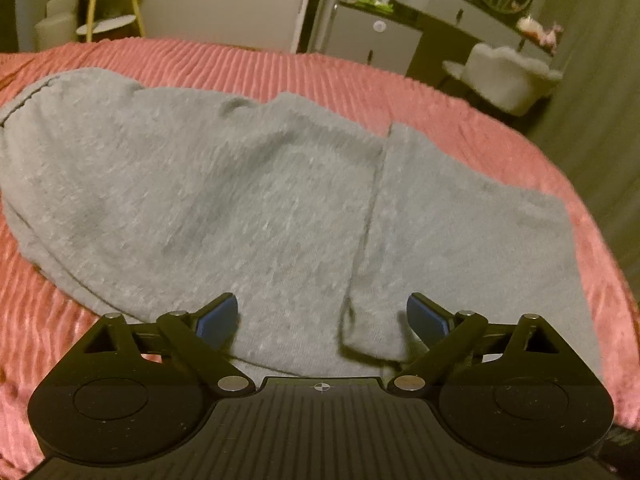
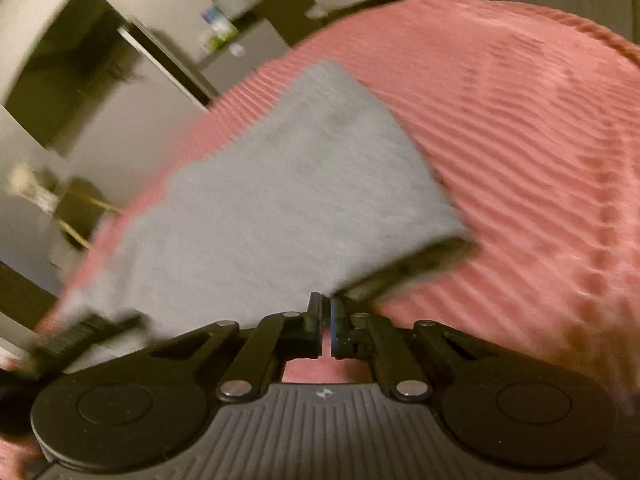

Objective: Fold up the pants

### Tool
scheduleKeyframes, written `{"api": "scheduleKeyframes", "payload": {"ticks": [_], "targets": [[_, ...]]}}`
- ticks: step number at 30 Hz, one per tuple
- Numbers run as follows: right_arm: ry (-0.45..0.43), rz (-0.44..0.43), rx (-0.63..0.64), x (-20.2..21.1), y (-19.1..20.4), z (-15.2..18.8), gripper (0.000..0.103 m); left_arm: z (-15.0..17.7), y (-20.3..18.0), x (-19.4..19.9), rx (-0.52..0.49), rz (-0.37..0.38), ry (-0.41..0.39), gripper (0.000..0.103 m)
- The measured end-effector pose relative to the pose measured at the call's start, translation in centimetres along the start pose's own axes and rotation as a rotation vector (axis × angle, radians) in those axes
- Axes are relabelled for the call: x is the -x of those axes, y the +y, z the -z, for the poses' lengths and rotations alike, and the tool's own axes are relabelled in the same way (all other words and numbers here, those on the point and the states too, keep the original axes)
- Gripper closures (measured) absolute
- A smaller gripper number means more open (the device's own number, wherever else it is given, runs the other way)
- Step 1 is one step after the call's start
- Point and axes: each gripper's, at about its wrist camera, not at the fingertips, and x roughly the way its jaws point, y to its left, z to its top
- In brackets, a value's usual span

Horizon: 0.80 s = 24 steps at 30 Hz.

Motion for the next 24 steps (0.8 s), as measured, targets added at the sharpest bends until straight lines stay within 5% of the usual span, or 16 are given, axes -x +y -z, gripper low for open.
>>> {"api": "scheduleKeyframes", "payload": {"ticks": [5,8,10,13,14,17,24], "targets": [[0.012,-0.043,0.024,0.0,0.7,-0.4,0.096,-0.2,-0.1,-0.8,0.000,0.059,0.052,0.009],[0.025,-0.054,0.092,-0.2,1.5,-0.3,0.091,-0.5,-0.1,-1.5,0.011,0.049,0.065,0.018],[0.018,-0.052,0.122,0.0,1.8,0.0,0.078,-0.6,-0.4,-2.3,0.001,0.061,0.100,0.027],[0.003,-0.048,0.155,0.5,2.4,0.0,0.039,-0.6,-0.9,-2.7,-0.016,0.077,0.095,0.045],[-0.004,-0.044,0.166,0.6,2.5,0.1,0.032,-0.6,-1.1,-2.8,-0.029,0.093,0.092,0.060],[-0.001,-0.041,0.177,0.7,2.5,0.1,0.031,-0.3,-1.3,-2.6,-0.055,0.118,0.082,0.077],[-0.004,-0.050,0.150,0.9,2.1,0.0,0.022,0.2,-0.2,0.2,0.011,0.175,0.032,0.083]]}}
